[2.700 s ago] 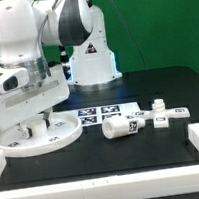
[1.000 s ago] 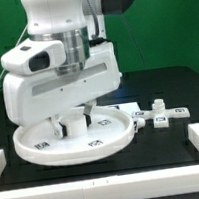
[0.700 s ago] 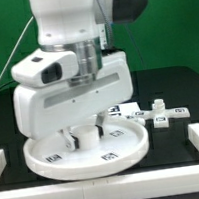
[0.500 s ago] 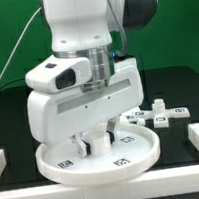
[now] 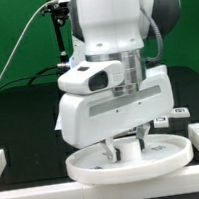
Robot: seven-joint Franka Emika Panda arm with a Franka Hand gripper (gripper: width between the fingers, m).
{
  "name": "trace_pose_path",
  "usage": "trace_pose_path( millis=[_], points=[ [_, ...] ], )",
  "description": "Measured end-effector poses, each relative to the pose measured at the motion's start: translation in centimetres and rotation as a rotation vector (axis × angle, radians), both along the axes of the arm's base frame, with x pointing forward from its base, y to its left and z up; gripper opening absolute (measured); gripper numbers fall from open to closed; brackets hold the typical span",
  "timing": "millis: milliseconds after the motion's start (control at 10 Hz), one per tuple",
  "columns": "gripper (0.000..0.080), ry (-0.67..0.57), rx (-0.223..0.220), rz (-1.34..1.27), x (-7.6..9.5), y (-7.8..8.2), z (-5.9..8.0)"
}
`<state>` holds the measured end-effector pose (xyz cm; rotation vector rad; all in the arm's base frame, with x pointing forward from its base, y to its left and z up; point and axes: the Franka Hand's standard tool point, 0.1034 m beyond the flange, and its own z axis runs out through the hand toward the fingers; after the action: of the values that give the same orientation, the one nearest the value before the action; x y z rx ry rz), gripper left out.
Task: Assemble round table
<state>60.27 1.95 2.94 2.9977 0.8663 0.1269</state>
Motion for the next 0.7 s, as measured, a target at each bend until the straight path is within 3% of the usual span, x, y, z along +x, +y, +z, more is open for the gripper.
trace_pose_path(
  millis=[200, 700],
  points=[
    [0.0407, 0.001, -0.002, -0.02, -0.2, 1.8, -0.1],
    [0.0407, -0.014, -0.004, -0.024, -1.1, 1.5, -0.3]
  ],
)
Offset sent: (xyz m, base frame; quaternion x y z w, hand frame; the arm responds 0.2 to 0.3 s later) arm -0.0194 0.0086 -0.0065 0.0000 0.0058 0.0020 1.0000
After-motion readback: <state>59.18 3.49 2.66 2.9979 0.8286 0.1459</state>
